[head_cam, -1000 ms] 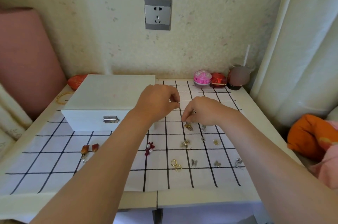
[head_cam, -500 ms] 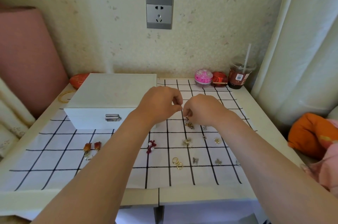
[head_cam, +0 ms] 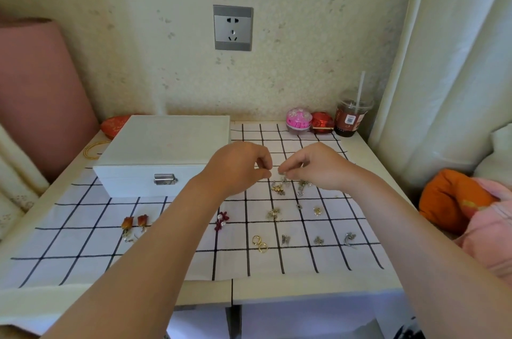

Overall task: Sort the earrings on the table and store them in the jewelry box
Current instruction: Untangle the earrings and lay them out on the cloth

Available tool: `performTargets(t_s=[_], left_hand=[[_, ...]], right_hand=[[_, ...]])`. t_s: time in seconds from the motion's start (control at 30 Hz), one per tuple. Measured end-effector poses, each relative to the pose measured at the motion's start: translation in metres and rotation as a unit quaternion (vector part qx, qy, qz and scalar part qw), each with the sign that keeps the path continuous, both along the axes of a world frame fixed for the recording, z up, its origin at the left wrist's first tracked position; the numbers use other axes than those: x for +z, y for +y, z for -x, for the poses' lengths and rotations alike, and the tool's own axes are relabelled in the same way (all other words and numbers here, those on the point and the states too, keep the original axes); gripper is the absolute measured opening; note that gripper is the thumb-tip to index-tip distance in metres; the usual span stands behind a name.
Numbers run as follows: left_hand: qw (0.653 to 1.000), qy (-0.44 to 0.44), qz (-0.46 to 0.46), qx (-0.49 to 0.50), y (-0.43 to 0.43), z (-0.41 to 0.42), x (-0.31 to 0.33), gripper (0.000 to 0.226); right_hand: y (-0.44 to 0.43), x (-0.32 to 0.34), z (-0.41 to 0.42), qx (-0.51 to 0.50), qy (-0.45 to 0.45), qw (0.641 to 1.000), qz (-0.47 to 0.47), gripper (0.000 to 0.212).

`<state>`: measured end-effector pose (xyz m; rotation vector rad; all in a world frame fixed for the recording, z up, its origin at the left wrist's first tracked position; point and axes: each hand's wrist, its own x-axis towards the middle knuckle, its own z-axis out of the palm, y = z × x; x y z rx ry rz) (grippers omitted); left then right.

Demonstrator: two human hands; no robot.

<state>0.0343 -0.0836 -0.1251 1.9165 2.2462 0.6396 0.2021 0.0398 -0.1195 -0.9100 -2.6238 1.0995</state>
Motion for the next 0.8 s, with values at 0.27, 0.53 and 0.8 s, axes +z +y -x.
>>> performTargets(t_s=[0.27, 0.53, 0.8], left_hand=[[0.999, -0.025, 0.009, -0.033, -0.019, -0.025, 0.001, 0.005], [0.996, -0.071, 0.027, -0.037, -0.024, -0.035, -0.004, 0.014], [0.984, -0.168, -0.011, -0.061, -0.021, -0.043, -0.006, 0.013]], right_hand=[[-0.042, 0.003, -0.035, 0.077, -0.15, 0.984, -0.061, 0.018], [-0.053, -0.006, -0.044, 0.078, -0.142, 0.985, -0.058, 0.027], [-0.043, 0.015, -0.054, -0.032, 0.022, 0.998, 0.051, 0.012]])
